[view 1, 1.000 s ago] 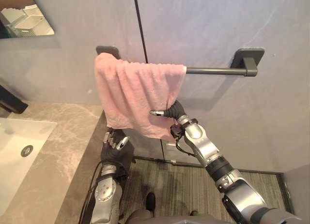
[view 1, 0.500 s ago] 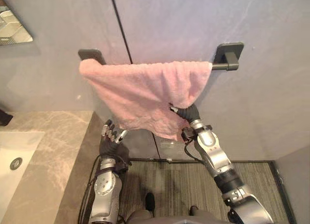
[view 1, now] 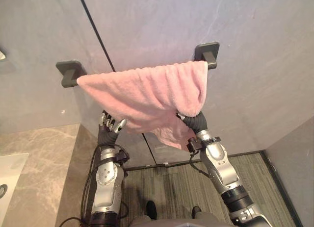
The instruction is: Organize washtable
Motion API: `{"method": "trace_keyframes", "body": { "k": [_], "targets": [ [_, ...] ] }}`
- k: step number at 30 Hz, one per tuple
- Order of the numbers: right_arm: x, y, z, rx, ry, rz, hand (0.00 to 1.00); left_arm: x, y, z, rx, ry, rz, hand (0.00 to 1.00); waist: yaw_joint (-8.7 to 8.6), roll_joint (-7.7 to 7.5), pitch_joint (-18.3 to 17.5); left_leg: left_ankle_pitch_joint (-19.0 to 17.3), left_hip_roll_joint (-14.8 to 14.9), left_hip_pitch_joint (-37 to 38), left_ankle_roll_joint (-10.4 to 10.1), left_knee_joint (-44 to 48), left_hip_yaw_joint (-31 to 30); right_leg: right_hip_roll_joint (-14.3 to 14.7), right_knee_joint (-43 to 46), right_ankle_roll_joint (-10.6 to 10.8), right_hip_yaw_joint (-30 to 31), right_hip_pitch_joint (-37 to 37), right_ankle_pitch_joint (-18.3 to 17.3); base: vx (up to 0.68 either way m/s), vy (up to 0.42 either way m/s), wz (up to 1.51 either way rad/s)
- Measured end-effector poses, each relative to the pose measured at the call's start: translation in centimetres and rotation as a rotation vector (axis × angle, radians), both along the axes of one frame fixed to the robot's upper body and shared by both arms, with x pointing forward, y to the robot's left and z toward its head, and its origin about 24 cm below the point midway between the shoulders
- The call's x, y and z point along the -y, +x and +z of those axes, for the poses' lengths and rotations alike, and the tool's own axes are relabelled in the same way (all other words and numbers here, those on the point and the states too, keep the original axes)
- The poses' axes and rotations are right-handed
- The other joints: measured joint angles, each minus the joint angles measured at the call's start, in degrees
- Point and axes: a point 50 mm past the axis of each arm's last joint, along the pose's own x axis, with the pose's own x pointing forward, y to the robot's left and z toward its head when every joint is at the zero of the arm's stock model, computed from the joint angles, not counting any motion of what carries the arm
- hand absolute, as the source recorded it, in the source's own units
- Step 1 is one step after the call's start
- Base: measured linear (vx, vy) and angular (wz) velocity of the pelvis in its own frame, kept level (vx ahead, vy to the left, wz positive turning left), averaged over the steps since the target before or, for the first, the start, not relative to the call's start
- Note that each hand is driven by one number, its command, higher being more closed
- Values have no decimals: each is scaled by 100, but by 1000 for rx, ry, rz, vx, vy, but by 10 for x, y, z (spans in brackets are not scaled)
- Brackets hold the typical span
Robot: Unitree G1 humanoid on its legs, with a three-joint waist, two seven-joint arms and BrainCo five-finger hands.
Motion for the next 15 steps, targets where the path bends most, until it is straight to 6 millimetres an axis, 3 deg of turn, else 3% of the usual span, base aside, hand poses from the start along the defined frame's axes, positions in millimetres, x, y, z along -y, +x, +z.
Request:
{"method": "trace_keyframes", "body": {
  "k": [2, 3, 7, 11, 15],
  "targets": [
    [-6, -6, 2, 1, 38, 45, 100, 7, 2, 3, 14, -8, -14, 0, 3, 0, 0, 0, -2, 6, 0, -1, 13, 3, -70, 7, 34, 15, 25, -14, 11, -2],
    [-10, -9, 4, 11, 44, 63, 100, 8, 2, 5, 18, -9, -16, 100, 5, 0, 0, 0, -3, 7, 0, -1, 25, 4, -84, 10, 55, 16, 28, -22, 19, -4],
    [-20, -15, 6, 25, 53, 119, 100, 15, 5, 9, 38, -17, -36, 100, 4, 0, 0, 0, -8, 24, -1, -1, 93, 4, -99, 27, 117, 6, 71, -27, 20, -9],
    [-21, -16, 7, 17, 81, 132, 100, 41, 18, 27, 114, -5, -157, 100, -13, 4, -4, -26, -13, 11, -32, -9, 178, 5, -226, 47, 194, 5, 193, -36, 27, -11],
    [-25, -19, 11, 37, 88, 151, 100, 57, 26, 42, 181, 3, -227, 100, -196, 25, -18, -18, -23, 13, 1, -25, 283, 5, -307, 76, 267, -1, 284, 2, 15, -15]
  ]
}}
